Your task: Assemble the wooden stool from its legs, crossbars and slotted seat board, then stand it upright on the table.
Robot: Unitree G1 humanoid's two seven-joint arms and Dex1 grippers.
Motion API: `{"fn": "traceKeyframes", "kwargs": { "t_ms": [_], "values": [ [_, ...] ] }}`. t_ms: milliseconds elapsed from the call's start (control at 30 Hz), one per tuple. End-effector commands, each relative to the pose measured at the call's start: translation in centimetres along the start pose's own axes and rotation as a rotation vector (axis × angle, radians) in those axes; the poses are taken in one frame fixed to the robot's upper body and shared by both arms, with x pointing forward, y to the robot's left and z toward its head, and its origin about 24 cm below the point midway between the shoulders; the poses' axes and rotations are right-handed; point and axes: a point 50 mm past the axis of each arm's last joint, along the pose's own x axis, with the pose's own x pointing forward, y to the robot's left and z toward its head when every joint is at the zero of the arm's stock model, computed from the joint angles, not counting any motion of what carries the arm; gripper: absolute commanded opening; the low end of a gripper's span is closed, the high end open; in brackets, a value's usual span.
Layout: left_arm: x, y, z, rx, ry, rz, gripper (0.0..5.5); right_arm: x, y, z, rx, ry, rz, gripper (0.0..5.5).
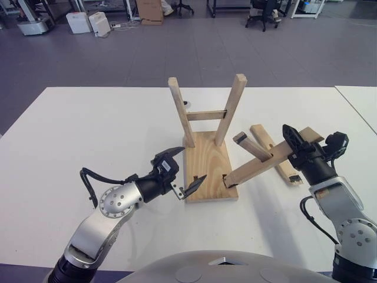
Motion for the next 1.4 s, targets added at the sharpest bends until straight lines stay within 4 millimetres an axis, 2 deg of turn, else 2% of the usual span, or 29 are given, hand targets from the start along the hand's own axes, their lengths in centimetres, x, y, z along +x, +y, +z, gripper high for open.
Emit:
{"fn": "traceKeyframes", "kwargs": {
  "t_ms": [33, 133, 267, 400, 500, 567, 633, 800, 1067, 1100, 1300, 1400],
  "values": [
    [-0.1, 0.5, -0.3, 0.025, 0.007, 0.029, 5.25, 0.3, 0.0, -0.4, -0.066, -0.010, -0.025, 1.02],
    [0.2, 0.6, -0.2, 0.030, -0.003, 0.037, 5.25, 0.9, 0.4, -0.6, -0.146, -0.009, -0.002, 1.02],
    [0.4, 0.9, 0.0, 0.040, -0.019, 0.056, 5.25, 1.8, 0.9, -0.2, -0.384, -0.006, 0.001, 1.02],
    [1.0, 0.9, 0.3, 0.047, -0.039, 0.057, 5.25, 2.9, 1.9, -0.2, -0.540, 0.021, 0.069, 1.02],
    [1.2, 0.9, 0.4, 0.049, -0.046, 0.052, 5.25, 3.1, 2.2, -1.6, -0.579, 0.097, 0.145, 1.02],
    [1.4, 0.9, 0.5, 0.053, -0.047, 0.045, 5.25, 2.8, 1.3, -3.2, -0.604, 0.182, 0.162, 1.01],
    [1.5, 0.9, 0.5, 0.058, -0.047, 0.038, 5.25, 2.7, 0.3, -4.0, -0.604, 0.226, 0.147, 1.01],
    [1.9, 0.6, 0.2, 0.066, -0.040, 0.021, 5.25, 4.0, 1.2, -2.3, -0.560, 0.169, 0.156, 1.01],
    [2.3, 0.9, 0.0, 0.083, -0.042, 0.026, 5.25, 5.6, 5.6, 1.8, -0.525, 0.058, 0.294, 1.01],
    [2.4, 0.9, 0.0, 0.084, -0.043, 0.026, 5.25, 5.6, 6.0, 2.0, -0.523, 0.050, 0.308, 1.37],
    [2.6, 1.1, -0.1, 0.092, -0.046, 0.031, 5.25, 5.6, 6.6, 3.3, -0.486, 0.000, 0.333, 2.33],
    [2.6, 1.2, -0.2, 0.095, -0.044, 0.035, 5.25, 5.6, 7.5, 5.7, -0.489, -0.065, 0.379, 2.97]
  ]
}}
